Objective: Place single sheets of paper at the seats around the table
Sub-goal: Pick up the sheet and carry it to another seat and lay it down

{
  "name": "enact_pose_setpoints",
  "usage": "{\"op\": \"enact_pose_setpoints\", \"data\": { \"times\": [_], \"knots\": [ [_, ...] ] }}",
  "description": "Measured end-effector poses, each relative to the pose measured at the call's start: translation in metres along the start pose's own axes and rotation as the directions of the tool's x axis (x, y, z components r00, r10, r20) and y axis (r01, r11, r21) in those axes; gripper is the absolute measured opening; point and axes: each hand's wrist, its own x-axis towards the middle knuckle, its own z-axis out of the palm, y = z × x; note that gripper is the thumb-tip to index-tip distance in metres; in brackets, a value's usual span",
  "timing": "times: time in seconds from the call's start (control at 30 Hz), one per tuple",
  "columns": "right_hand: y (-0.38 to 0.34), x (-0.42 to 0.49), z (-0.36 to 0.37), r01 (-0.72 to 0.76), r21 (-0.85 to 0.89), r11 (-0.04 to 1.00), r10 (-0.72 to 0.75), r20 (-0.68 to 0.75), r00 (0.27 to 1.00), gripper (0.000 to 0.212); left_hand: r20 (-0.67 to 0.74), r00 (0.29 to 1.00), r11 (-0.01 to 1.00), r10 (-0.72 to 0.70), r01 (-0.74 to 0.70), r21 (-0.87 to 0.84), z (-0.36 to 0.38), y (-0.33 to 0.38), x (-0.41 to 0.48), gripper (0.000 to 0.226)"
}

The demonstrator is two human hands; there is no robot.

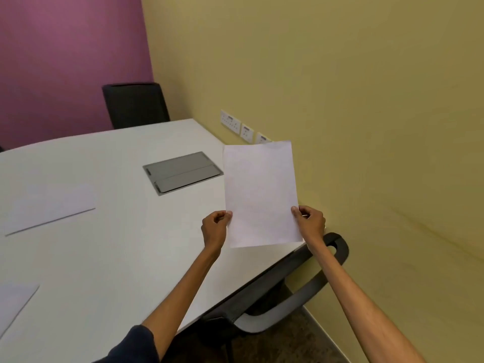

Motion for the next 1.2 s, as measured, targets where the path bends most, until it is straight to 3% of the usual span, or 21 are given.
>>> {"op": "enact_pose_setpoints", "data": {
  "times": [0.33, 0.73, 0.9, 0.97, 1.07, 1.2],
  "knots": [
    [0.031, 0.066, 0.094, -0.037, -0.125, 0.991, 0.075, 0.312, 0.947, 0.028, -0.183, 0.972, 0.980, -0.144, 0.166, 0.110, -0.023, -0.050, 0.051, 0.008],
    [0.099, 0.114, 0.165, -0.075, -0.282, 0.956, 0.244, 0.633, 0.735, 0.029, -0.412, 0.830, 0.854, -0.376, 0.483, 0.193, -0.012, -0.113, 0.073, 0.020],
    [0.127, 0.128, 0.177, -0.056, -0.375, 0.925, 0.325, 0.707, 0.629, 0.020, -0.425, 0.780, 0.781, -0.459, 0.582, 0.225, -0.005, -0.140, 0.064, 0.021],
    [0.133, 0.131, 0.180, -0.042, -0.399, 0.916, 0.340, 0.716, 0.610, 0.019, -0.431, 0.765, 0.756, -0.479, 0.609, 0.239, -0.001, -0.147, 0.064, 0.021],
    [0.142, 0.133, 0.183, -0.028, -0.428, 0.903, 0.359, 0.719, 0.595, 0.038, -0.448, 0.741, 0.715, -0.500, 0.646, 0.269, 0.004, -0.154, 0.065, 0.022],
    [0.151, 0.135, 0.187, -0.044, -0.483, 0.875, 0.416, 0.699, 0.582, 0.021, -0.481, 0.717, 0.682, -0.505, 0.673, 0.288, 0.012, -0.159, 0.069, 0.023]
  ]
}}
